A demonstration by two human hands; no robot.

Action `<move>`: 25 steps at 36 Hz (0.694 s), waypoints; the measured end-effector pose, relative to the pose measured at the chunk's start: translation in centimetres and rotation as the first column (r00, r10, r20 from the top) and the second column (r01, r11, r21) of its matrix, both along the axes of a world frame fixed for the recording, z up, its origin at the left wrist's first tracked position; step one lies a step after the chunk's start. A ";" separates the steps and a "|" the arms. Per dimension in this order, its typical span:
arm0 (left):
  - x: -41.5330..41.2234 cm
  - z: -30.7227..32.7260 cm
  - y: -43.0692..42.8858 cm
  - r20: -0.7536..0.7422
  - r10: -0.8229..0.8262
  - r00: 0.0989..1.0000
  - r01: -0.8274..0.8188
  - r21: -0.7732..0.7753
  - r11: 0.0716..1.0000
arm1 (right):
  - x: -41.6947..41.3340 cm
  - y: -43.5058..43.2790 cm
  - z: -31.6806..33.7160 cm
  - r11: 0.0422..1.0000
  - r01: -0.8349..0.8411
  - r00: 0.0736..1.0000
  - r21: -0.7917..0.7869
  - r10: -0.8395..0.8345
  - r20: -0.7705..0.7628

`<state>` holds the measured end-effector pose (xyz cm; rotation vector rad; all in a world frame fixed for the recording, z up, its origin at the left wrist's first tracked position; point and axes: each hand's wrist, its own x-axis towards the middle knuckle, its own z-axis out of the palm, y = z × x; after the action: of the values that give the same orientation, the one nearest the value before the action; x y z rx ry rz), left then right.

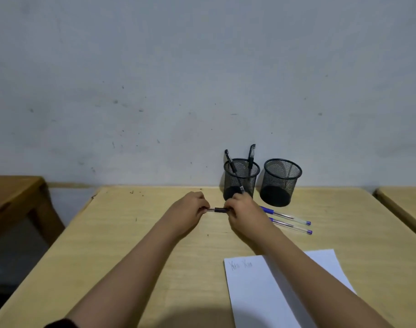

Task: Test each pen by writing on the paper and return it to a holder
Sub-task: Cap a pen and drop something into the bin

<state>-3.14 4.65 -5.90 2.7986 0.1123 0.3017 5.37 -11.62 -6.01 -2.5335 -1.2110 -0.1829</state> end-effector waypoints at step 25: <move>-4.1 4.3 -8.3 0.264 0.282 0.922 0.055 -0.812 0.580 | -3.8 -3.8 8.2 0.624 0.317 0.815 0.714 0.205 -0.541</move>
<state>-7.22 -3.61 -1.59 1.7651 0.2703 0.6223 1.55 -15.47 2.17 -1.6304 -0.5778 0.0567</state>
